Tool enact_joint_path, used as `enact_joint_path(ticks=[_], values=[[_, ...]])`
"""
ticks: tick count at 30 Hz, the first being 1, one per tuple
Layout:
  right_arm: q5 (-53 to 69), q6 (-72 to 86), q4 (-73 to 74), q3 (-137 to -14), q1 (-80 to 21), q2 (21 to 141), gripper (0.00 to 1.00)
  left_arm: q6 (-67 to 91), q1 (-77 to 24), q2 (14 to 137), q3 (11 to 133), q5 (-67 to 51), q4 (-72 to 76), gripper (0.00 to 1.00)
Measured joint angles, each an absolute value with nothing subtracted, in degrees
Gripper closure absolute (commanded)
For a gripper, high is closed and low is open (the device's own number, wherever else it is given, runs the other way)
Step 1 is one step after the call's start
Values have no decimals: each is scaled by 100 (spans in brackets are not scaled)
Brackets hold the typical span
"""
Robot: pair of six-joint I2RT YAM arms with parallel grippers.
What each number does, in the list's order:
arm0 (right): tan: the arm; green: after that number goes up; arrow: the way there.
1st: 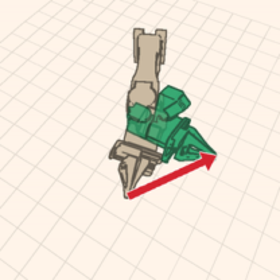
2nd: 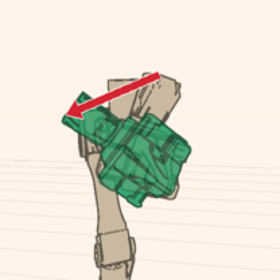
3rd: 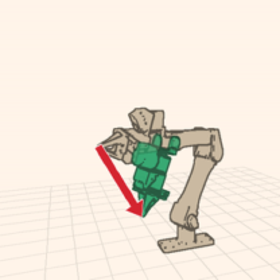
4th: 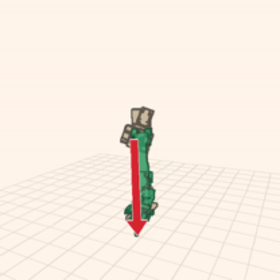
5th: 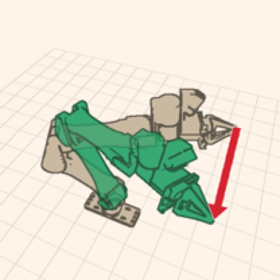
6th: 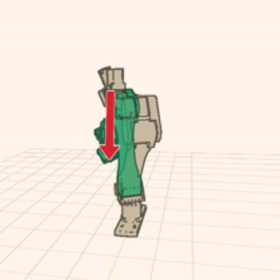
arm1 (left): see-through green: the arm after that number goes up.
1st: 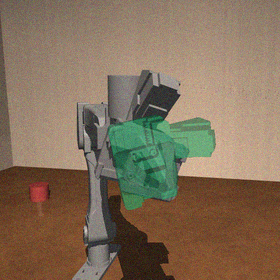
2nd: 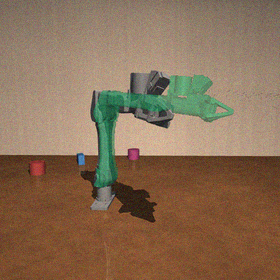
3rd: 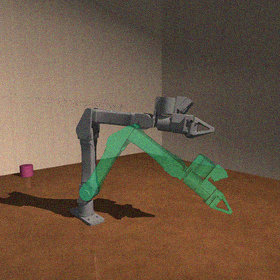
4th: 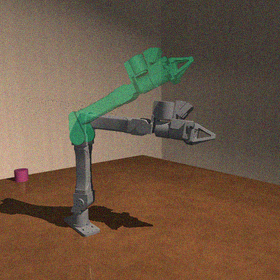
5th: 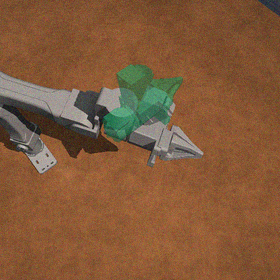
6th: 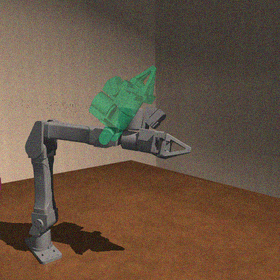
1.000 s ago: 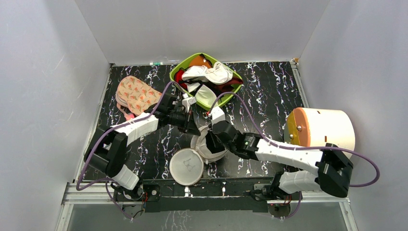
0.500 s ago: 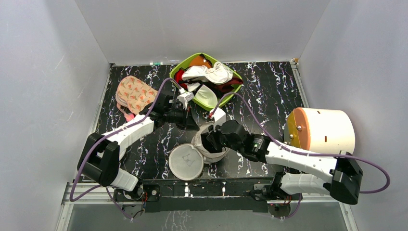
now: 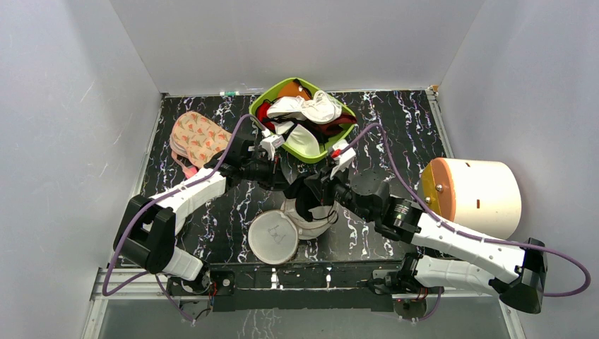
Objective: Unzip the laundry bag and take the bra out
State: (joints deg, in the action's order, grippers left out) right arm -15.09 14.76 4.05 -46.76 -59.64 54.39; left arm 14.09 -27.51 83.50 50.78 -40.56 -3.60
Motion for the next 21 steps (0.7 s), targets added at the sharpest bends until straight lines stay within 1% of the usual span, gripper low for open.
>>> enact_joint_path(ticks=[8,14,17,21], values=[[-1900,873,355,-5697,-5964,5487,100,1352,-2751,8350,5078,-3929,-451,100],[-2659,139,-152,-6180,-5964,5559,100,1317,-2751,8344,5078,-3789,-497,100],[-3133,-294,-357,-6453,-5959,5872,100,1284,-2751,8313,5078,-3667,-515,100],[-3551,-884,-473,-7100,-5765,6622,100,1236,-2751,8221,5078,-3463,-596,100]])
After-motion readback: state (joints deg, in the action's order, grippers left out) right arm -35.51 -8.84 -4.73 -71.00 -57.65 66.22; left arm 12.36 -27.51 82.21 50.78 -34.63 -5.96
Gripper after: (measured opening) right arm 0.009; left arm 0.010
